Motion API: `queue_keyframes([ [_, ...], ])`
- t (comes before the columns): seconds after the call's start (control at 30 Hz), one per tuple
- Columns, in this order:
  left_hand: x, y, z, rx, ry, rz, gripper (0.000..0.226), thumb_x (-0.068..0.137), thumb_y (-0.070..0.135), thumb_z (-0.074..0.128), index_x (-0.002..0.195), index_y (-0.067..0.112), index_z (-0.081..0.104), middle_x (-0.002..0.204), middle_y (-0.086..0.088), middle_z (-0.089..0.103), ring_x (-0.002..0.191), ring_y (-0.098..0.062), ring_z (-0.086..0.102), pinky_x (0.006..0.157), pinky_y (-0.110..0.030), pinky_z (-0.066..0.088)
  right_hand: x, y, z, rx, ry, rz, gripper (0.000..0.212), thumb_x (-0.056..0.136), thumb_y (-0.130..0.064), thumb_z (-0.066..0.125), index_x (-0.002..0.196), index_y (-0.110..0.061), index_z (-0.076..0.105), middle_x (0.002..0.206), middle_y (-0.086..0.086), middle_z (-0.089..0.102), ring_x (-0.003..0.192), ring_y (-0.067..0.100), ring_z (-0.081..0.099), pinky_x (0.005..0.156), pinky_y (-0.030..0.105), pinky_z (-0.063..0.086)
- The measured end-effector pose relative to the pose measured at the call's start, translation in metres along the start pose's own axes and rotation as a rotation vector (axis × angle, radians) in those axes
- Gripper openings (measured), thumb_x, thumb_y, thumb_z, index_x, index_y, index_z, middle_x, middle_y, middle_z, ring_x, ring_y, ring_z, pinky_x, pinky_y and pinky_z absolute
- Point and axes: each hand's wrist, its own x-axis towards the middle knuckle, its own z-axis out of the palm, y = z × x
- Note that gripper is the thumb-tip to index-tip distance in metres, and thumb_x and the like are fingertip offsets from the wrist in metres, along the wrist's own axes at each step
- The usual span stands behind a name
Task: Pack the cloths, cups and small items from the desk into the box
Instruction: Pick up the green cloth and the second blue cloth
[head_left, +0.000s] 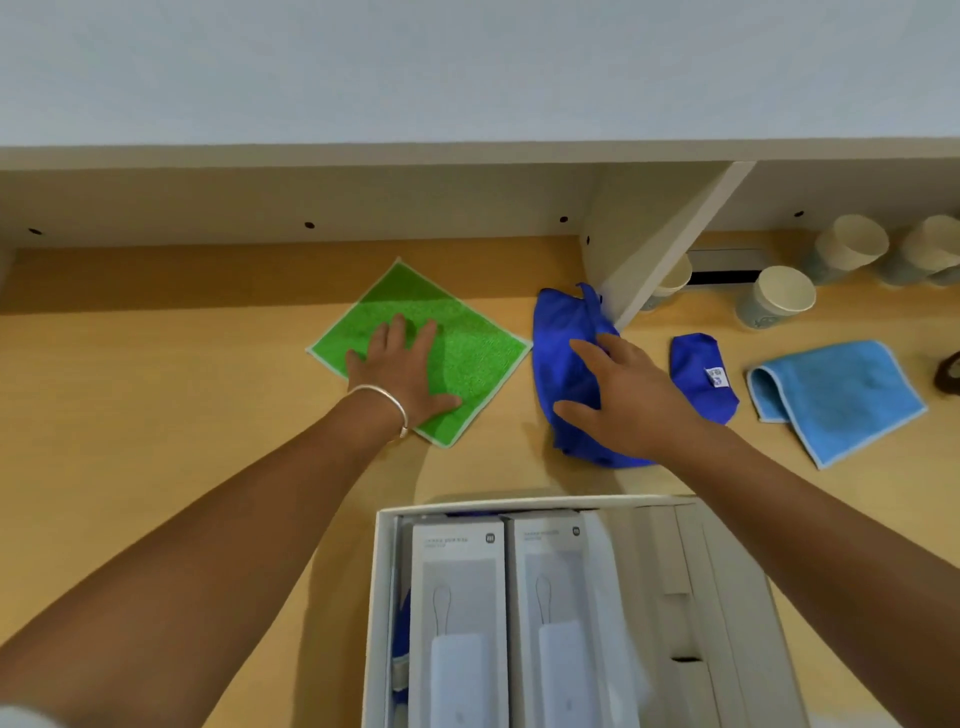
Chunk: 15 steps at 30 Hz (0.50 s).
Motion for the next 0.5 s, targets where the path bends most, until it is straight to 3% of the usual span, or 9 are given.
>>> queue_keyframes([
  [0.13, 0.009, -0.002, 0.007, -0.023, 0.022, 0.009, 0.088, 0.071, 0.067, 0.066, 0.145, 0.038, 0.027, 0.151, -0.006, 0.026, 0.137, -0.033, 0.025, 0.097, -0.054, 0.038, 0.005, 0.0, 0.006, 0.008, -0.004, 0.015, 0.08, 0.085, -0.056, 0.058, 0.149, -0.02, 0.025, 0.155, 0.013, 0.023, 0.142, 0.03, 0.02, 0.112, 0.044, 0.028],
  [0.27, 0.008, -0.001, 0.0, -0.102, 0.082, 0.051, 0.046, 0.084, 0.035, 0.067, 0.129, 0.035, 0.057, 0.133, -0.004, 0.05, 0.121, -0.03, 0.048, 0.093, -0.044, 0.046, -0.003, 0.0, 0.0, 0.019, -0.02, 0.061, 0.08, 0.085, -0.056, 0.057, 0.149, -0.022, 0.024, 0.157, 0.011, 0.019, 0.144, 0.029, 0.017, 0.111, 0.045, 0.029],
  [0.43, -0.019, -0.005, -0.016, -0.194, -0.052, 0.094, 0.04, 0.086, 0.009, 0.06, 0.125, 0.018, 0.063, 0.135, -0.008, 0.058, 0.123, -0.029, 0.052, 0.1, -0.032, 0.041, -0.03, -0.002, -0.015, 0.029, 0.008, 0.078, 0.078, 0.085, -0.057, 0.056, 0.149, -0.024, 0.025, 0.157, 0.007, 0.02, 0.143, 0.025, 0.017, 0.11, 0.047, 0.031],
  [0.5, -0.042, -0.005, -0.027, -0.261, -0.012, 0.09, 0.04, 0.084, 0.004, 0.059, 0.122, 0.014, 0.065, 0.132, -0.009, 0.06, 0.121, -0.029, 0.054, 0.099, -0.031, 0.041, -0.044, -0.001, -0.02, 0.022, 0.014, 0.078, 0.078, 0.085, -0.057, 0.055, 0.149, -0.026, 0.024, 0.157, 0.005, 0.021, 0.143, 0.025, 0.019, 0.108, 0.047, 0.033],
])
